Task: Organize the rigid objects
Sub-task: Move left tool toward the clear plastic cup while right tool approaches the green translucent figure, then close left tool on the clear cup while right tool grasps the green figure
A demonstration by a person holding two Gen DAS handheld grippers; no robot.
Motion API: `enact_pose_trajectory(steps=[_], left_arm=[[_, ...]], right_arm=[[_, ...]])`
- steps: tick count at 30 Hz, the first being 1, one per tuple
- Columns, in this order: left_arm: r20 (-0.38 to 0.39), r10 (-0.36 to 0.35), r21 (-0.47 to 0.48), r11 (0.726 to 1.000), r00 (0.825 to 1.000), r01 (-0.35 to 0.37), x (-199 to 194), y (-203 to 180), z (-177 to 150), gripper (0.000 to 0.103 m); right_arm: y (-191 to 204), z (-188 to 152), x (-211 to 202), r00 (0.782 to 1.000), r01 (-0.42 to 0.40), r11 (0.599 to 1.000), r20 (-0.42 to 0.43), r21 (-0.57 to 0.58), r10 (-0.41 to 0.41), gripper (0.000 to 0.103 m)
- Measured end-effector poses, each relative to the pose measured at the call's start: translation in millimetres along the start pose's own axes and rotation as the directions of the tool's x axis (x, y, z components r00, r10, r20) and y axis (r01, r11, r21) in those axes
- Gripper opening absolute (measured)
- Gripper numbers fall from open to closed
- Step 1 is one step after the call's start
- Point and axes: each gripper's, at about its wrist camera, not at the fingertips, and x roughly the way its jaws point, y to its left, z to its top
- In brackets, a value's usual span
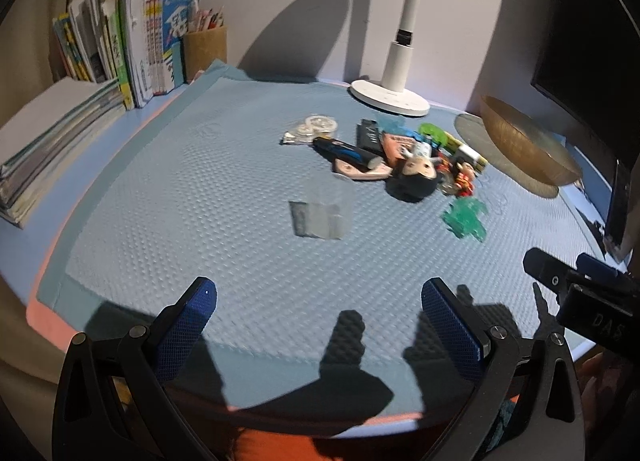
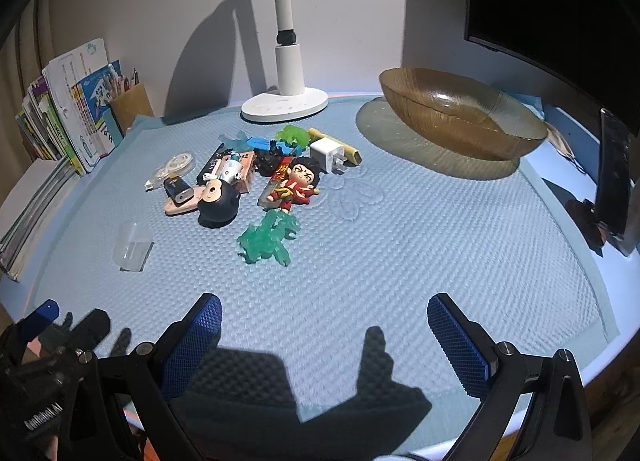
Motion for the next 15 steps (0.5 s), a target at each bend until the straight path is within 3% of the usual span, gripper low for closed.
enact_pose_trajectory(steps=[3,5,8,13,15], left_arm=[[-0.007,-0.018,-0.009,1.000,1.000,0.018,8,10,11,0.102],[-0.012,-0.027,-0.003,1.000,1.000,0.027,14,12,19,0.102],[-0.038,-0.051,0.011,0.999,0.998,0.051,29,13,31,0.098],[-0.097,-0.085,0.023,0.996,0.992,0.087,53,7,39,0.080],[-0.115,-0.102,0.020,0.994,0.988,0.105,61,4,41,0.078]], right_arm=[[7,7,14,0.999,-0.017,1.000,-0.028,-0.018,0.016,0.100],[10,11,26,0.997,-0.045,0.999,-0.057,-0.020,0.044,0.086],[11,16,46,0.990,-0.092,0.996,-0.111,0.001,0.092,0.079],[14,24,64,0.983,-0.120,0.993,-0.140,0.011,0.121,0.073],[18,28,68,0.983,-0.118,0.993,-0.142,-0.002,0.117,0.069]])
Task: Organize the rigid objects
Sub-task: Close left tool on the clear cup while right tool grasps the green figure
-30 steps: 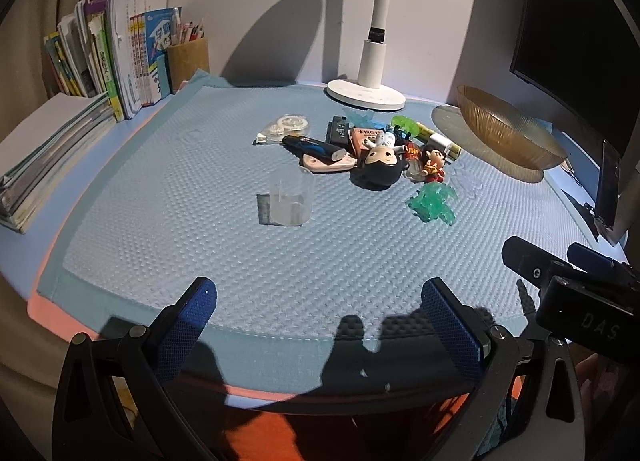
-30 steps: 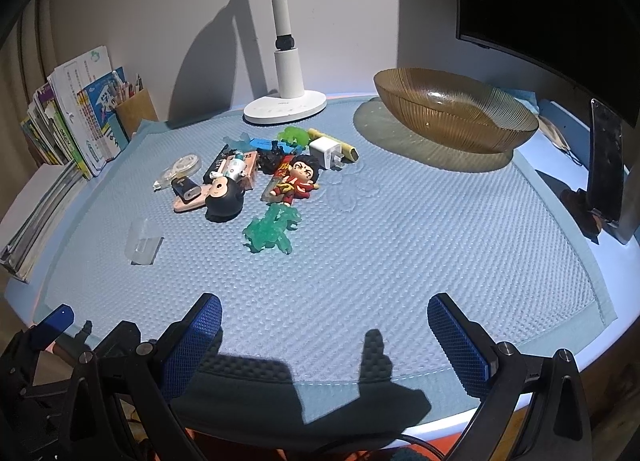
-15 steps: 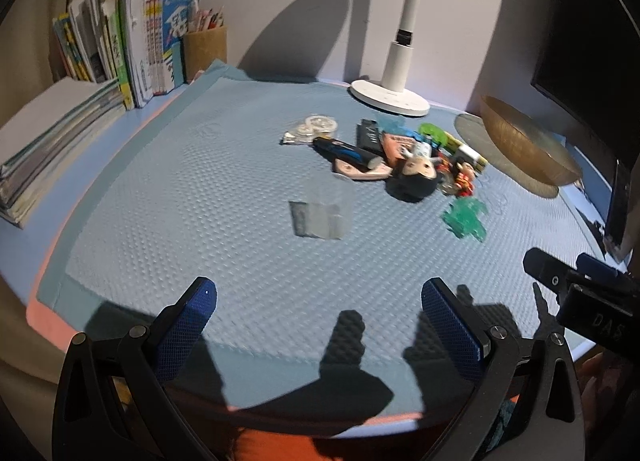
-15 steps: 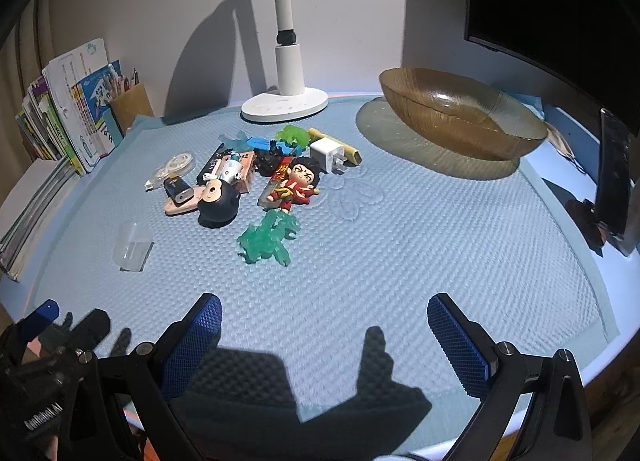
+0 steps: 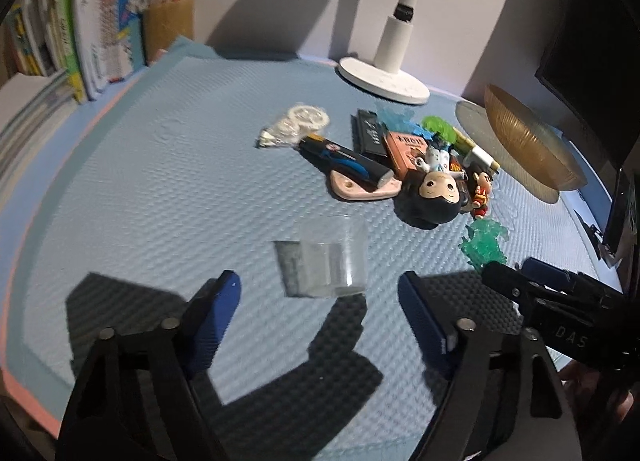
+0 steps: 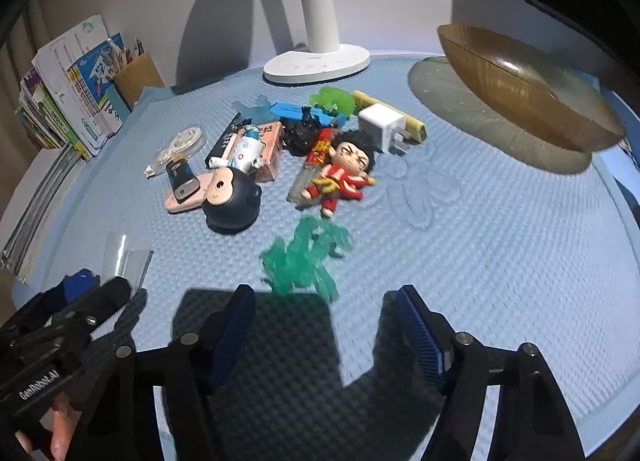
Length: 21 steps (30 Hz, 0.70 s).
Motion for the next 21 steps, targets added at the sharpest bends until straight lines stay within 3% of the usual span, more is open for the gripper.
enact_pose_trajectory(steps=[2,3,8,16,21], left_arm=[[-0.007,-0.001,0.004,1.000,1.000,0.001,5,-2,3,0.077],[-0.009,0.000,0.009,1.000,1.000,0.000,7,-3,5,0.072],[-0.017,0.030,0.037,0.999,0.999,-0.029,17,-9,11,0.034],[0.040,0.010,0.111,0.994,0.999,-0.015,-6,-36,23,0.034],[0.116,-0.064,0.249,0.968,0.991,0.033,-29,-97,64,0.034]], right_arm=[[3,5,4,1.000,0.005,1.000,-0.001,-0.011,-0.005,0.065],[4,8,7,1.000,0.010,1.000,-0.001,-0.016,-0.010,0.063],[7,13,11,1.000,0.007,0.998,0.010,-0.057,-0.006,0.043],[-16,24,-32,0.992,-0.024,0.998,0.125,-0.061,0.032,0.041],[-73,58,-82,0.968,0.034,0.998,0.248,0.053,-0.047,0.041]])
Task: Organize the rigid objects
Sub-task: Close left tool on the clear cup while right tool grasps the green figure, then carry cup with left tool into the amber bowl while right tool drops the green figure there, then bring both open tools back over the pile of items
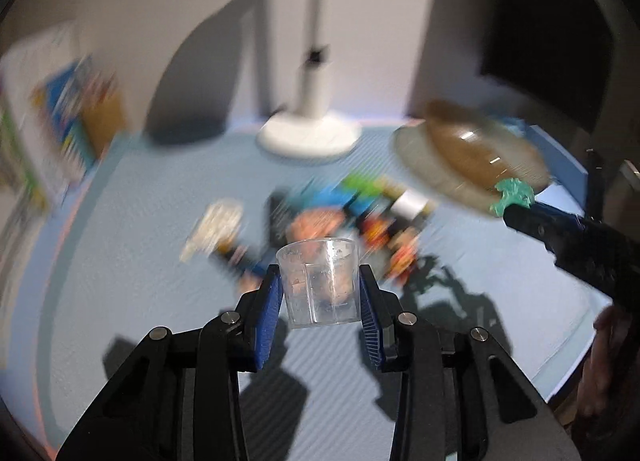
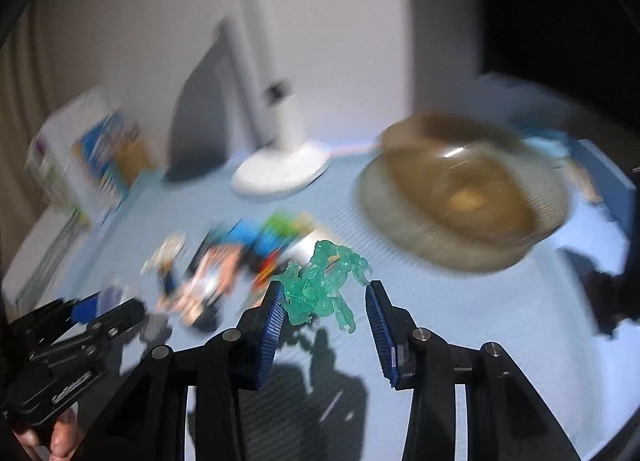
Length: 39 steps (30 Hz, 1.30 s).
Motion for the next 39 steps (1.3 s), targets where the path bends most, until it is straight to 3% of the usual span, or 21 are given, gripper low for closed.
enact_pose_trajectory(steps=[4,7,10,15,19,22,26,29,30,34,39], left_arm=[[0.050,-0.121,0.071,0.991,0.991,0.117,7,-52,52,0.034],[0.047,-0.231,0.102,0.969,0.972,0.225,30,-95,88,0.034],[-0.029,-0.315,0.086,0.945,0.949,0.316,70,-128,112,0.034],[-0.119,-0.322,0.085,0.939,0.939,0.332,119,-158,114,0.034],[-0.136,-0.283,0.101,0.949,0.949,0.297,134,-164,110,0.035],[-0.133,-0.240,0.101,0.962,0.962,0.254,135,-163,111,0.047],[-0.082,-0.180,0.091,0.978,0.980,0.187,112,-142,109,0.049],[0.007,-0.072,0.081,0.994,0.997,0.072,70,-114,93,0.071],[0.033,-0.045,0.077,0.996,0.998,0.042,58,-107,86,0.078],[0.068,0.091,0.054,0.994,0.993,-0.095,17,-79,61,0.078],[0.071,0.200,0.010,0.980,0.977,-0.201,-12,-47,39,0.078]], right_arm=[[-60,40,-17,0.990,0.104,0.987,0.081,0.125,-0.115,0.041],[-91,61,-11,0.982,0.153,0.972,0.079,0.181,-0.169,0.041],[-110,71,8,0.979,0.196,0.962,0.024,0.187,-0.204,0.041],[-129,67,48,0.977,0.204,0.959,-0.105,0.198,-0.186,0.042],[-136,61,65,0.971,0.205,0.963,-0.156,0.173,-0.179,0.043],[-136,61,69,0.964,0.234,0.960,-0.165,0.153,-0.209,0.055],[-124,58,44,0.965,0.254,0.961,-0.097,0.113,-0.244,0.058],[-107,53,26,0.978,0.206,0.972,-0.063,0.113,-0.200,0.064],[-101,50,21,0.982,0.187,0.976,-0.055,0.114,-0.182,0.064],[-72,39,12,0.992,0.127,0.987,-0.038,0.099,-0.124,0.064],[-35,29,16,0.996,0.077,0.995,-0.044,0.069,-0.074,0.064]])
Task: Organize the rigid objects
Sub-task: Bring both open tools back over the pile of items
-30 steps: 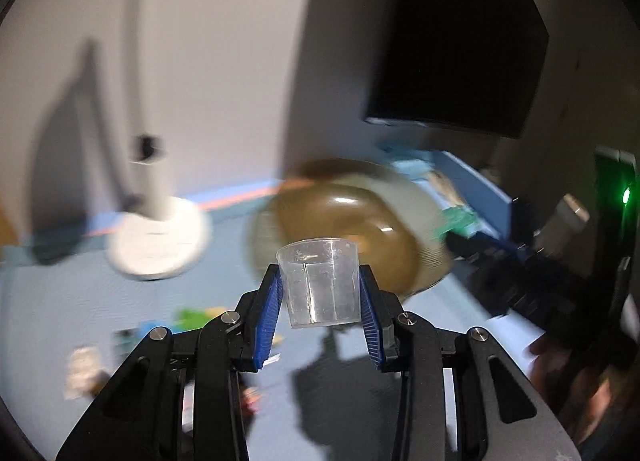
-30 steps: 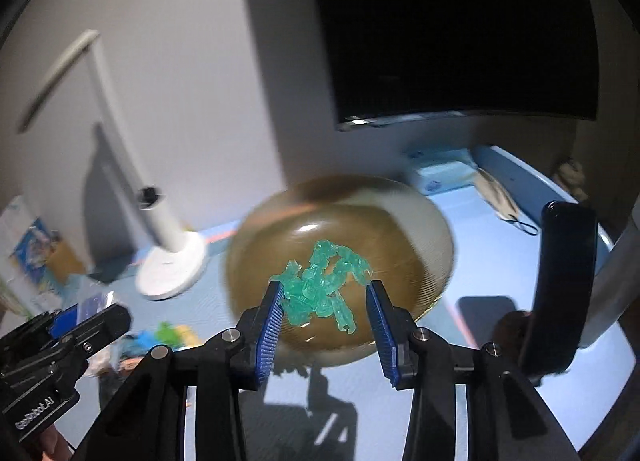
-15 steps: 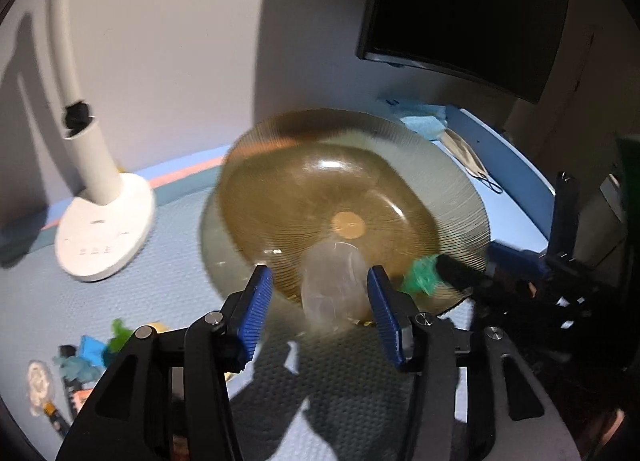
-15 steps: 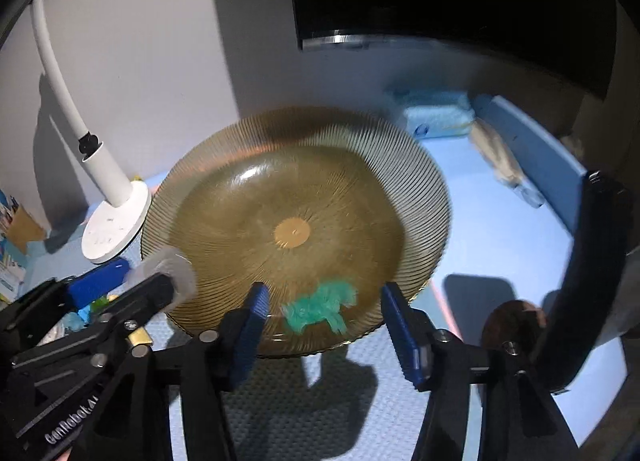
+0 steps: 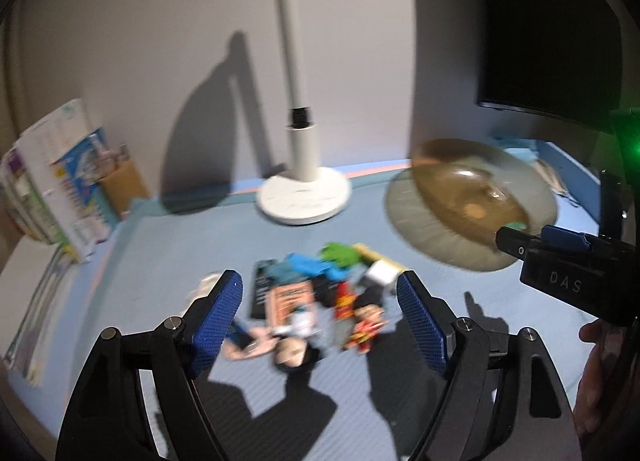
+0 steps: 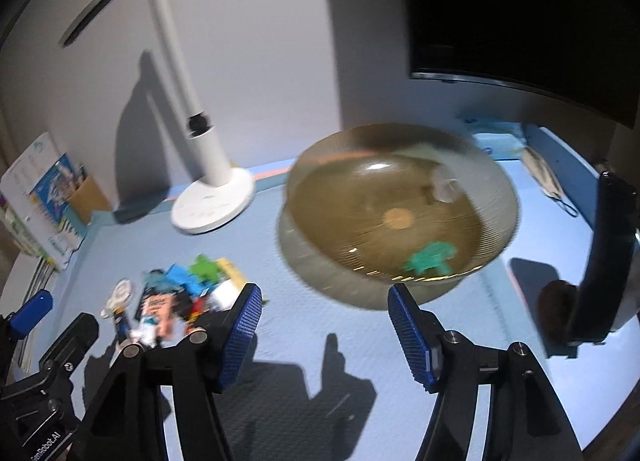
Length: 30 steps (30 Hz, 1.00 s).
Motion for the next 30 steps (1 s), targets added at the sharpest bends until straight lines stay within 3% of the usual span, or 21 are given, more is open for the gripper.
enact_pose_trajectory(steps=[10,13,16,19,21,24,26,30], left_arm=[[-0.032,0.018,-0.061,0.998,0.999,-0.020,2,40,-24,0.078],[-0.055,0.009,-0.077,0.997,0.998,-0.014,16,49,-35,0.078],[-0.073,0.007,-0.102,0.995,0.997,-0.014,37,65,-57,0.078],[-0.111,0.046,-0.136,0.989,0.993,-0.061,63,87,-80,0.078],[-0.159,0.060,-0.162,0.983,0.985,-0.086,79,100,-89,0.078],[-0.197,0.046,-0.199,0.976,0.979,-0.086,91,109,-97,0.078],[-0.239,0.017,-0.222,0.972,0.971,-0.072,99,113,-101,0.078],[-0.239,-0.023,-0.267,0.963,0.971,-0.043,98,118,-102,0.078]], right_arm=[[53,-20,15,0.999,-0.016,0.995,-0.043,-0.093,0.012,0.066],[56,-28,28,0.998,-0.017,0.996,-0.055,-0.093,0.012,0.081],[59,-43,42,0.999,-0.016,0.994,-0.033,-0.112,0.012,0.082],[62,-57,57,1.000,-0.012,0.989,-0.007,-0.144,0.011,0.082],[62,-64,71,0.999,-0.016,0.989,-0.040,-0.148,0.010,0.082],[60,-67,86,0.996,-0.012,0.989,-0.091,-0.145,-0.001,0.084],[61,-66,93,0.992,0.002,0.987,-0.121,-0.158,-0.021,0.091],[61,-67,99,0.989,-0.012,0.987,-0.147,-0.158,-0.011,0.091]])
